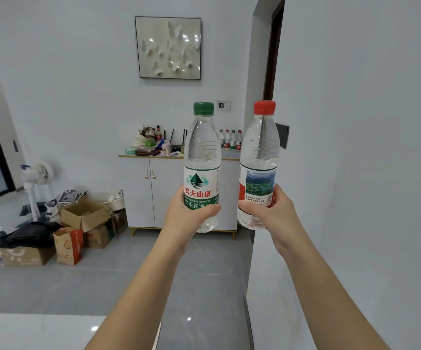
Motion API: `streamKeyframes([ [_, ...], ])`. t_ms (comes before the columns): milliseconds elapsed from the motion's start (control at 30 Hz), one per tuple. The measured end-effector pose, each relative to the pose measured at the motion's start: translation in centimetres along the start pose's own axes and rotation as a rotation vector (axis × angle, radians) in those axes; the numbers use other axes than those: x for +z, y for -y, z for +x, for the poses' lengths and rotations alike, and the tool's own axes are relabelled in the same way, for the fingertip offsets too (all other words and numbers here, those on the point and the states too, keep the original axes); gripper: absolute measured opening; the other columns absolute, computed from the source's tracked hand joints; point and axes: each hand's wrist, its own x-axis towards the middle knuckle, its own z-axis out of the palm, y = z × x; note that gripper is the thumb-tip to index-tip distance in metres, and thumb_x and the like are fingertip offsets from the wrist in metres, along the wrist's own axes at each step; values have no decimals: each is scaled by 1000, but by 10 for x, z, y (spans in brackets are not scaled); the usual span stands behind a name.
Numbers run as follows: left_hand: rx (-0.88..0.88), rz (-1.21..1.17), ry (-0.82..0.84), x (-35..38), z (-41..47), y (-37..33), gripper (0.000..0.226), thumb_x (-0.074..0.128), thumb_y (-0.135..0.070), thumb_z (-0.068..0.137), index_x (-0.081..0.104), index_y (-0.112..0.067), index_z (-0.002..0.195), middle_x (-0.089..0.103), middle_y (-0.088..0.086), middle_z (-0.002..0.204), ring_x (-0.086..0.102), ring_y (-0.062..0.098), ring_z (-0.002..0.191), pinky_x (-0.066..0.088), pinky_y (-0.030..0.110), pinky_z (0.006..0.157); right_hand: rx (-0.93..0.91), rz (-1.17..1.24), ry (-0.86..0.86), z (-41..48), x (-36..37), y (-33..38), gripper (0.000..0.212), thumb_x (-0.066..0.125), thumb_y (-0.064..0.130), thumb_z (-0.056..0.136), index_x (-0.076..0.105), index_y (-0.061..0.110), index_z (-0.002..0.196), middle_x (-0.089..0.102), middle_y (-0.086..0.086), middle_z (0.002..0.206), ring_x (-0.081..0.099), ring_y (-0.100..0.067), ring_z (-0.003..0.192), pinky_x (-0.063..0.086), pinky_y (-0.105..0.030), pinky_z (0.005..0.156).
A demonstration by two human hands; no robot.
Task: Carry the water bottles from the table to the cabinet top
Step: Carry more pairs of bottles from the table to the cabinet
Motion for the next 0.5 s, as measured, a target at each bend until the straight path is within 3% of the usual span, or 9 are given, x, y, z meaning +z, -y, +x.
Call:
streamKeyframes([
  [167,-7,13,-10,7,54,20,53,82,-4,70,59,-23,113,72,-3,104,67,16,99,54,32,80,4,-1,-5,53,4,-28,45,83,6,74,59,34,100,73,12,94,70,-9,89,57,-26,70],
  [500,40,6,-76,36,189,43,50,81,-2,70,58,-27,107,72,-7,99,67,12,94,53,27,75,-27,0,-10,197,4,-67,44,82,8,75,56,38,94,68,22,86,68,4,78,51,-12,56],
])
